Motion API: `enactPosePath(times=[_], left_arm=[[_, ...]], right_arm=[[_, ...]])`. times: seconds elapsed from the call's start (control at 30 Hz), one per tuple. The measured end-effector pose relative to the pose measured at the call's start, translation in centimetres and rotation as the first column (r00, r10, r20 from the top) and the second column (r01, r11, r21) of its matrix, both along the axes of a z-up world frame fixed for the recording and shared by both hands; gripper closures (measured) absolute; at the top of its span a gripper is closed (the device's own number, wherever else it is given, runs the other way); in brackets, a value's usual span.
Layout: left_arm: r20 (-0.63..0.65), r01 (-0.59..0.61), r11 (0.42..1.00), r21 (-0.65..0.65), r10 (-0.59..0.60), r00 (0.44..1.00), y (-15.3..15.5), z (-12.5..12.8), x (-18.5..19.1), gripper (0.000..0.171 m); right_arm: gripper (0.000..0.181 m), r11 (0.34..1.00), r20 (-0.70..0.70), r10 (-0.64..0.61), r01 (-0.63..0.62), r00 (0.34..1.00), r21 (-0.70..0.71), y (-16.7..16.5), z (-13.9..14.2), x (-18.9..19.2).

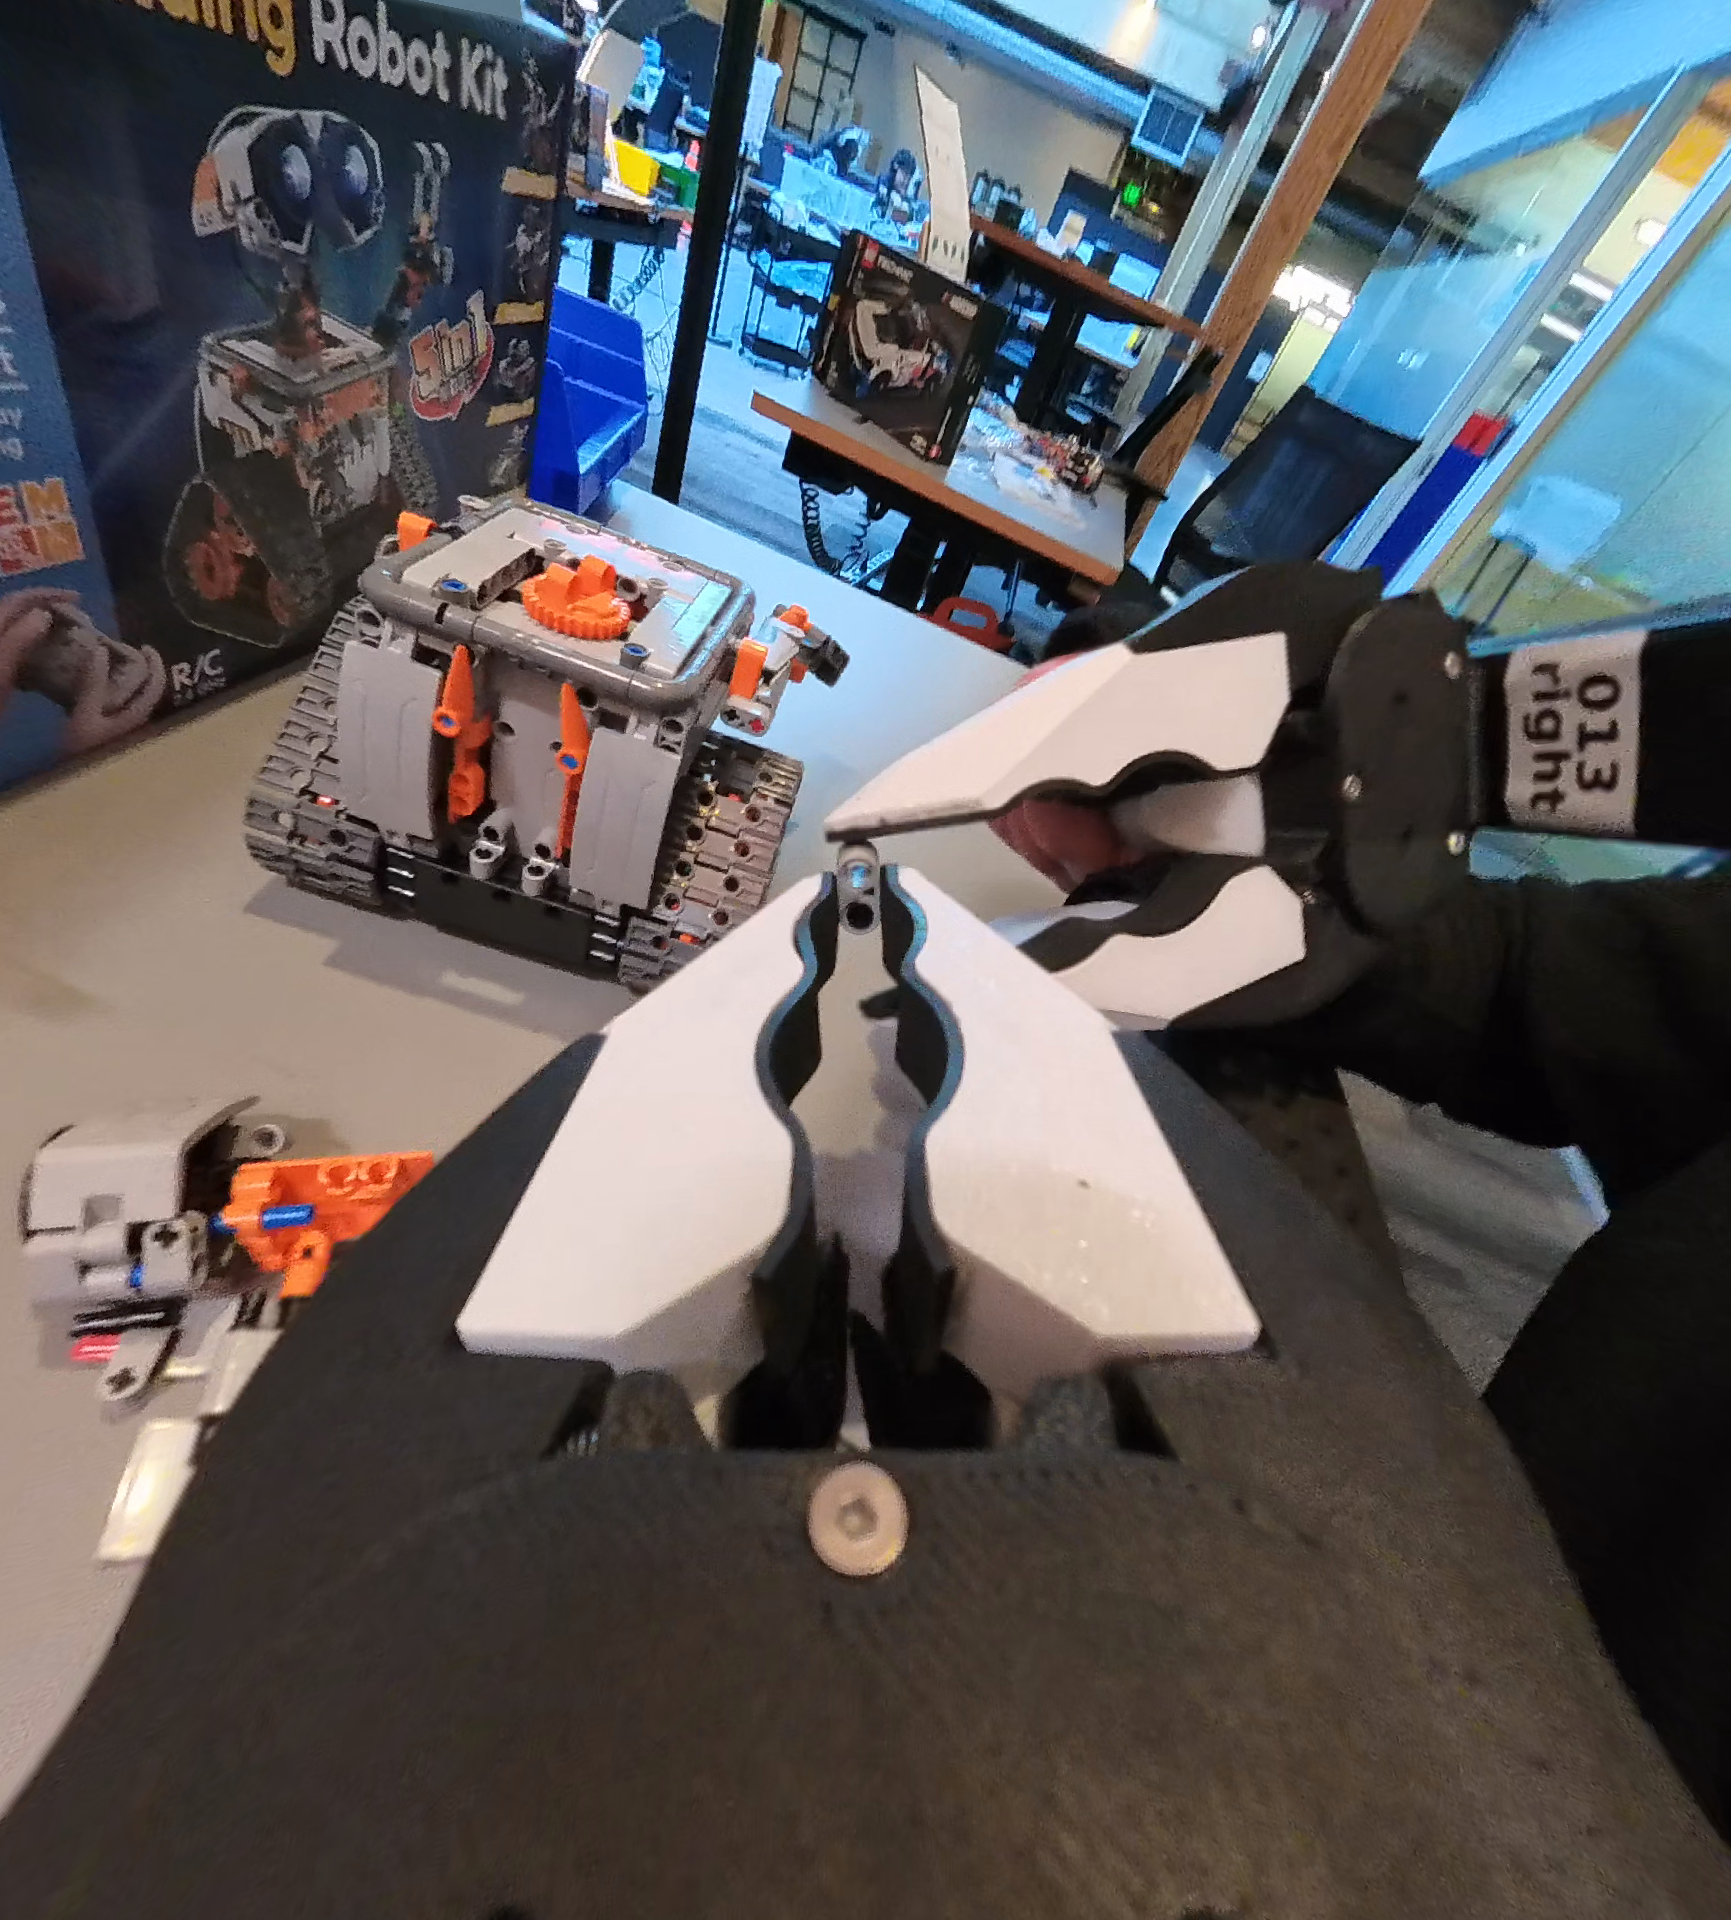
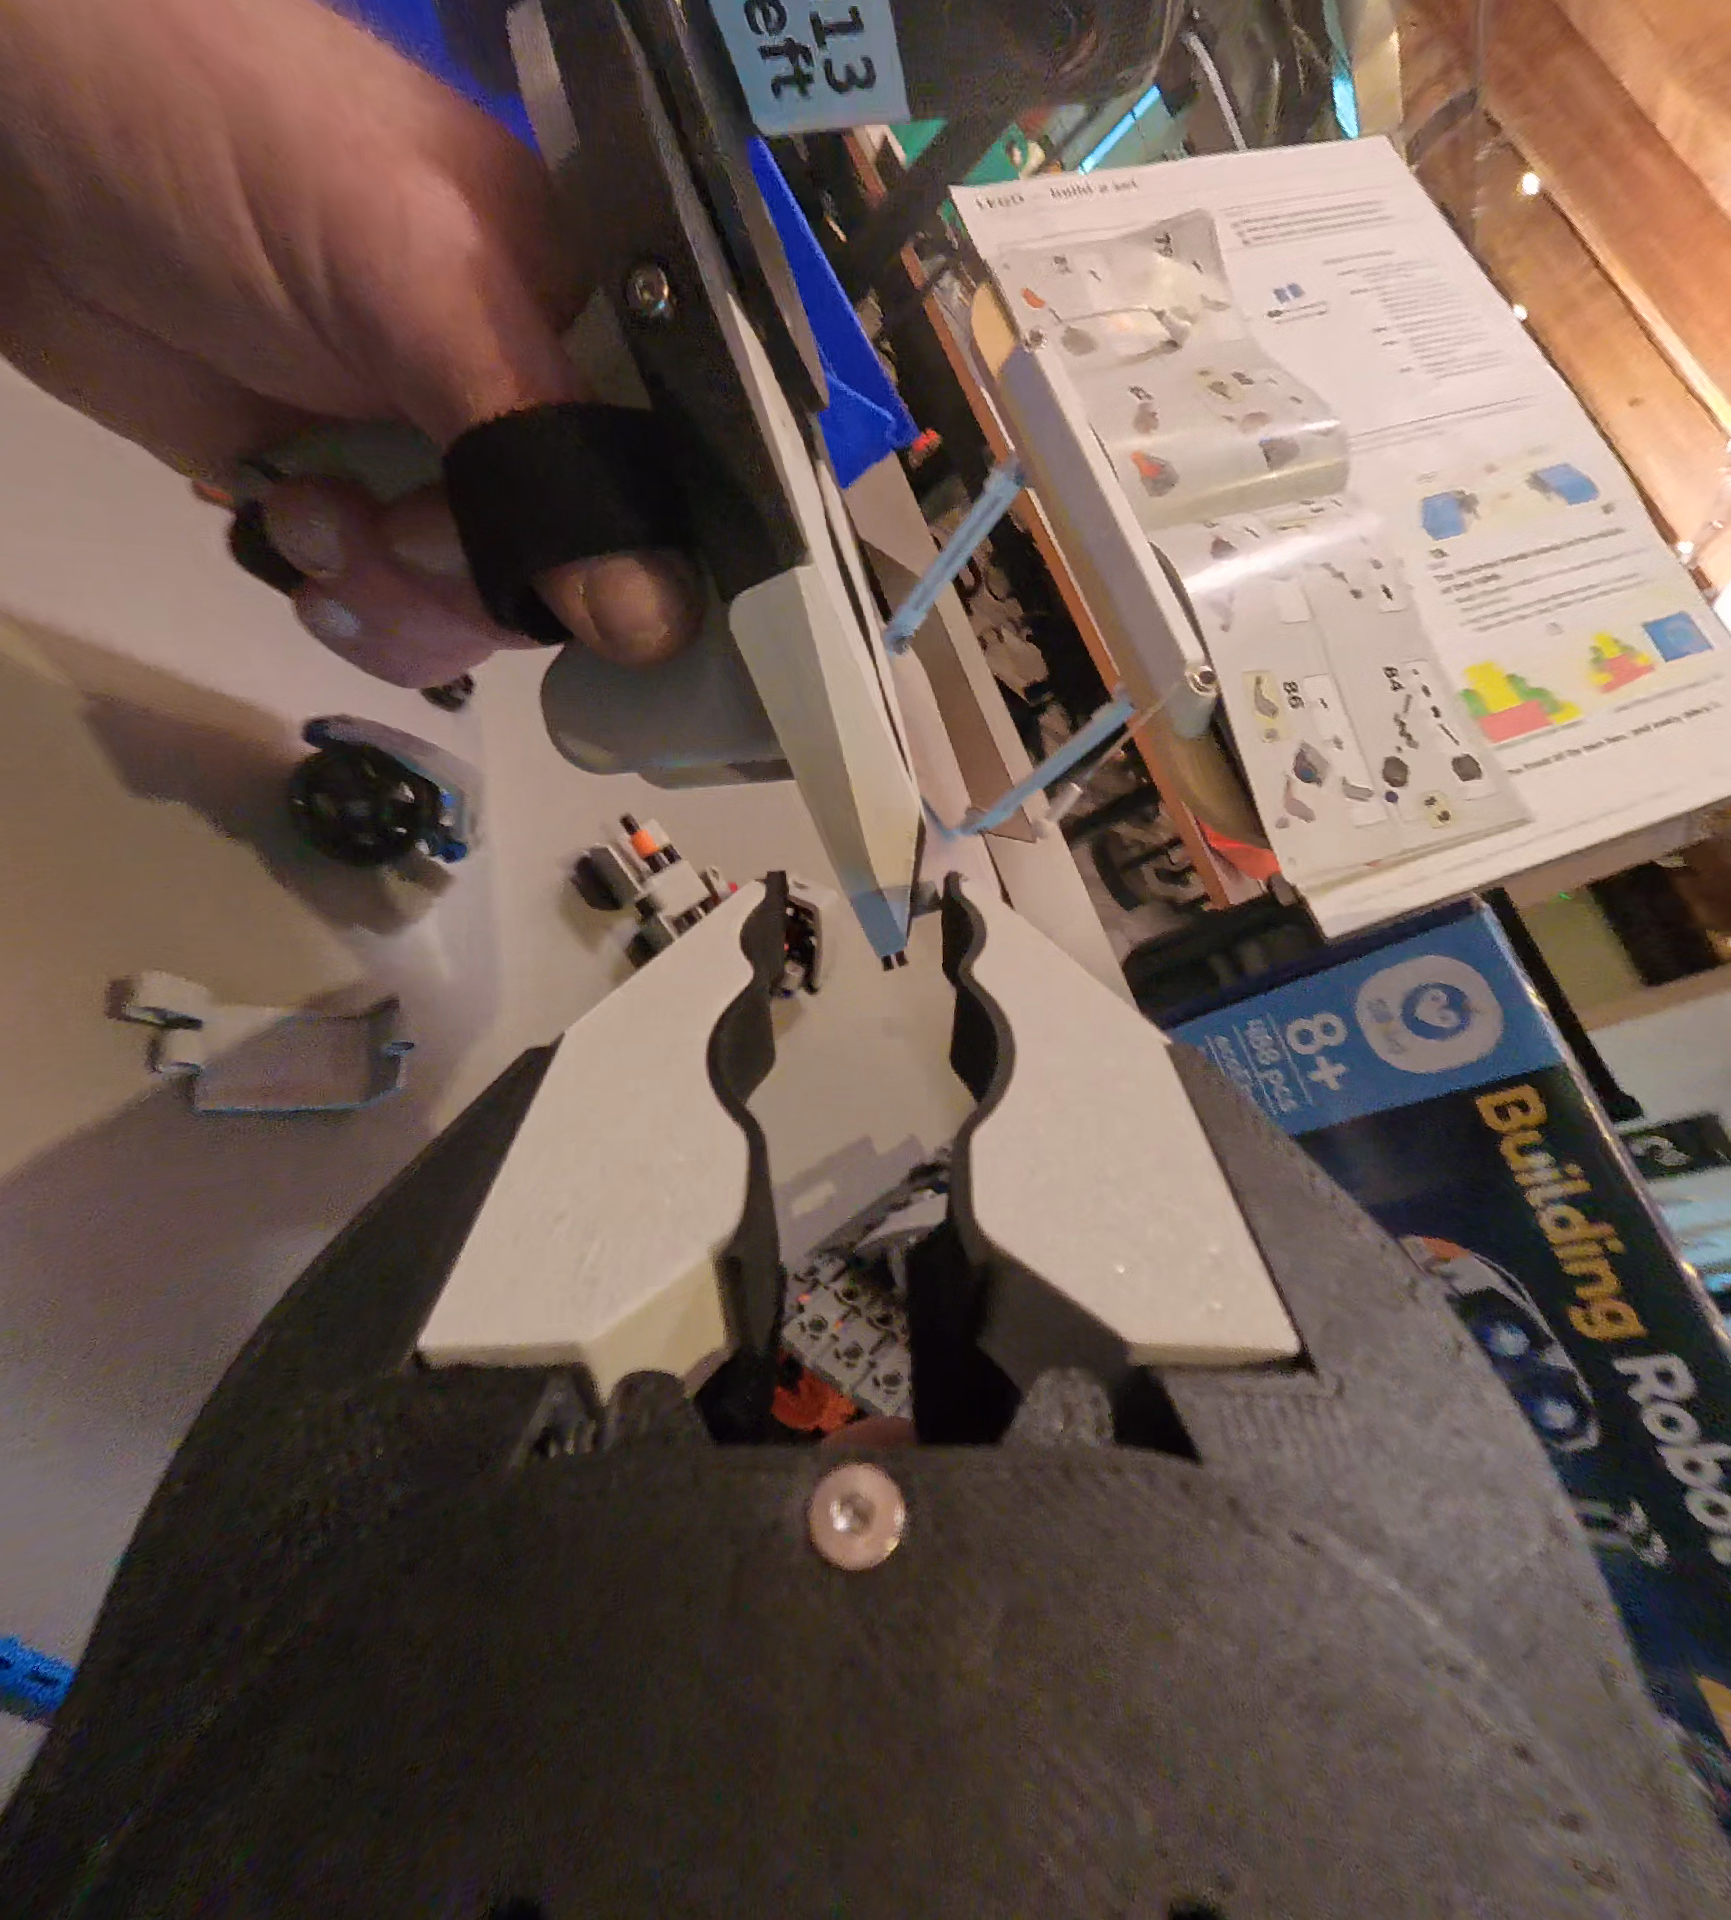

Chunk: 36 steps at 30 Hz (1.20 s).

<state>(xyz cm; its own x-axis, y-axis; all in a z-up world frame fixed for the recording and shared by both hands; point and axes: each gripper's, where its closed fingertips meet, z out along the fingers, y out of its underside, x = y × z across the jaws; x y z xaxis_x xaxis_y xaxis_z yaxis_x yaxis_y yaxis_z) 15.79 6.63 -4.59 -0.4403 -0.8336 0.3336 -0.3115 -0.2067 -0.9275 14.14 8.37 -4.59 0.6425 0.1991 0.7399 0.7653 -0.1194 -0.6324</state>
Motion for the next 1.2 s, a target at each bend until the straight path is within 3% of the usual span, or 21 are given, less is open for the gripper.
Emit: enactPosePath(times=[0.1,0.27,0.53,0.67,0.83,0.93,1.07,1.2], left_arm=[[-0.010,0.017,0.997,-0.074,-0.018,1.000,-0.8,0.1,0.3,0.167],[0.020,0.044,0.988,-0.145,-0.042,0.999,-1.2,1.0,0.3,0.167],[0.107,0.151,0.962,-0.228,-0.129,0.986,-2.1,2.9,-0.7,0.159],[0.166,0.216,0.940,-0.264,-0.177,0.970,-2.1,4.2,-1.5,0.158],[0.246,0.300,0.889,-0.346,-0.222,0.943,-1.5,5.6,-2.7,0.151],[0.268,0.378,0.843,-0.383,-0.290,0.919,-2.2,6.0,-3.2,0.146],[0.296,0.494,0.779,-0.386,-0.403,0.866,-4.1,6.1,-4.1,0.154],[0.280,0.526,0.764,-0.374,-0.448,0.849,-5.1,5.6,-4.4,0.162]], right_arm=[[0.165,0.999,0.049,-0.052,0.051,0.997,0.019,0.0,0.2,0.9],[0.167,0.997,0.087,-0.058,0.053,0.995,0.060,-0.3,1.0,0.9],[0.167,0.993,-0.192,0.101,-0.085,0.976,0.087,-1.1,2.6,-0.1],[0.167,0.972,-0.406,0.234,-0.205,0.883,0.116,-1.8,3.7,-0.6],[0.167,0.919,-0.546,0.393,-0.335,0.740,0.208,-3.0,5.4,-1.2],[0.167,0.878,-0.529,0.476,-0.414,0.703,0.240,-3.8,5.8,-2.5],[0.167,0.854,-0.428,0.520,-0.471,0.740,0.222,-4.3,5.3,-4.2],[0.167,0.854,-0.382,0.520,-0.471,0.764,0.221,-4.5,5.3,-4.4]])
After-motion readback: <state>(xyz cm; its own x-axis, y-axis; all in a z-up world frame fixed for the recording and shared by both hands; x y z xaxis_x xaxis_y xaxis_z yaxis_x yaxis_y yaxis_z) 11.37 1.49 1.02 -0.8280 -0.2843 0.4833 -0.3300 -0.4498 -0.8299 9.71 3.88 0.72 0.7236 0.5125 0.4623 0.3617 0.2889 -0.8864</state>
